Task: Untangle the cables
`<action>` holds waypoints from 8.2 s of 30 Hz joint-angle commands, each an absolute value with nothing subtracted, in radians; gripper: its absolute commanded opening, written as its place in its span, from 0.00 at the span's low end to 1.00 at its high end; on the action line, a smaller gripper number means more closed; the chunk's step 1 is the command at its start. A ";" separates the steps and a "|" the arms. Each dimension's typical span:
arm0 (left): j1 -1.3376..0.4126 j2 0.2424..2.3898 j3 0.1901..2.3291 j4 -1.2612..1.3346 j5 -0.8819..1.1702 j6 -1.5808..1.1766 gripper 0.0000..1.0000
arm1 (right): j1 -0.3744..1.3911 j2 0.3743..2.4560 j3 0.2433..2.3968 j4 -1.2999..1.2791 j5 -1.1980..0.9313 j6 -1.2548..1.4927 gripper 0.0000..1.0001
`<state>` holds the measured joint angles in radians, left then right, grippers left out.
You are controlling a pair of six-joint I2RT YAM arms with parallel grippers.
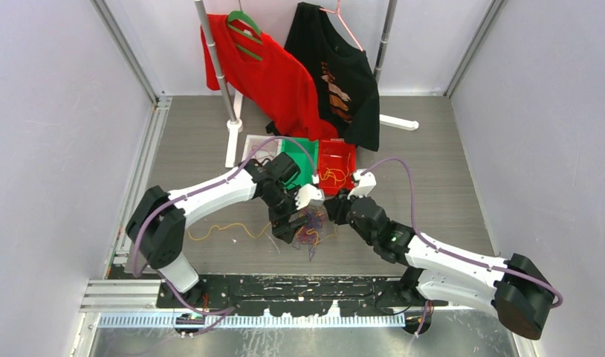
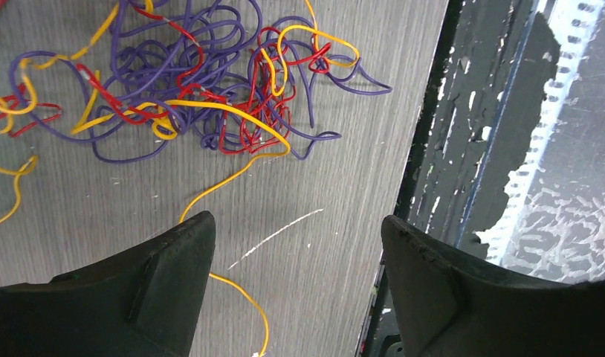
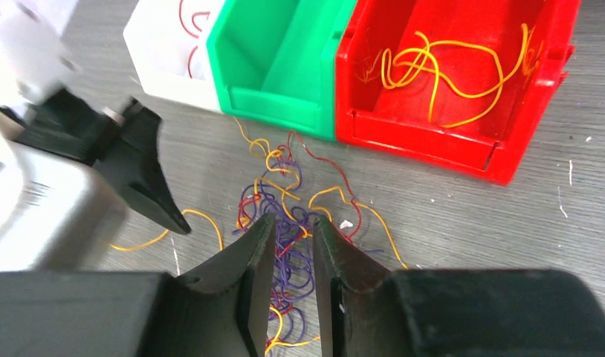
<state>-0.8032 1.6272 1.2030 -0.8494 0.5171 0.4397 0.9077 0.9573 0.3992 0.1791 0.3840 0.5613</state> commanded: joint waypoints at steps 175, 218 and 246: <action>-0.305 1.074 0.676 -0.946 -0.073 1.285 0.00 | 1.073 0.384 1.108 -0.062 1.182 -0.255 0.01; -0.162 1.327 1.617 -1.295 0.945 0.639 0.99 | 1.456 0.770 1.478 -0.078 0.921 -0.188 0.01; -0.716 1.225 1.093 -0.012 0.702 -0.264 0.89 | 1.142 1.317 1.756 0.178 0.522 0.280 0.01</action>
